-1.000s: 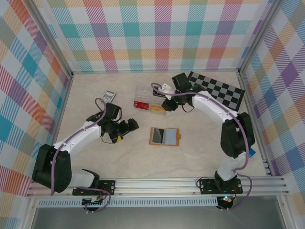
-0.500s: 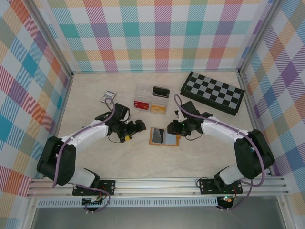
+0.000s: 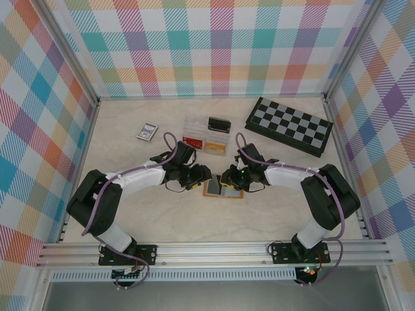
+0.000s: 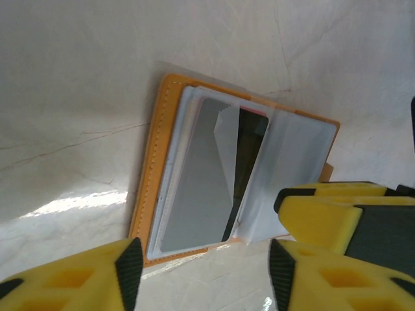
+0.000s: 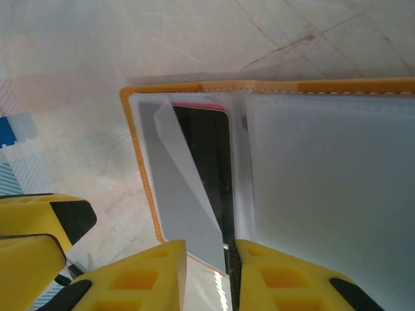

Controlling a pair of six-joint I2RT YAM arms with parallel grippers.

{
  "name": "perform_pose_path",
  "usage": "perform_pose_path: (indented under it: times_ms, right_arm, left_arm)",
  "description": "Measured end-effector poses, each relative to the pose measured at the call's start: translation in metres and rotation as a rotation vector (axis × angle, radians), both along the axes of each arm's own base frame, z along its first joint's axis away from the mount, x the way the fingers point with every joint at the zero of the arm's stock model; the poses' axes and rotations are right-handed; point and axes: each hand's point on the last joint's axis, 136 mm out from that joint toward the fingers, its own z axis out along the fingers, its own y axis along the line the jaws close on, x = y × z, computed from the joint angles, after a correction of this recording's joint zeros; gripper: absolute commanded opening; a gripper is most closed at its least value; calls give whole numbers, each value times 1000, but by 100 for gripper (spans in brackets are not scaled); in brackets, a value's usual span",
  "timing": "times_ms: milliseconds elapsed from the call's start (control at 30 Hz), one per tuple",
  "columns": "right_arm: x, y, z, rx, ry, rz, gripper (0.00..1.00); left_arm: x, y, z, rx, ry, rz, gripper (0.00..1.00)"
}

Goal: Take the credit cards out of the card holder

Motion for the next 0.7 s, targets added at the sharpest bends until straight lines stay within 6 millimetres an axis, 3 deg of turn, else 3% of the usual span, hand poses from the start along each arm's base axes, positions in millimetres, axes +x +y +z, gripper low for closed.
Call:
perform_pose_path:
  times_ms: [100,333,700]
  right_arm:
    - [3,0,-1,-9,-1,-8,23]
    - [11,3,0,-19,-13,-9,22]
    - [13,4,-12,-48,11,1,22]
  left_arm:
    - [0,-4,-6,5,16,0,43]
    - [6,-12,-15,8,43,-2,23]
    - [10,-19,-31,0,69,-9,17]
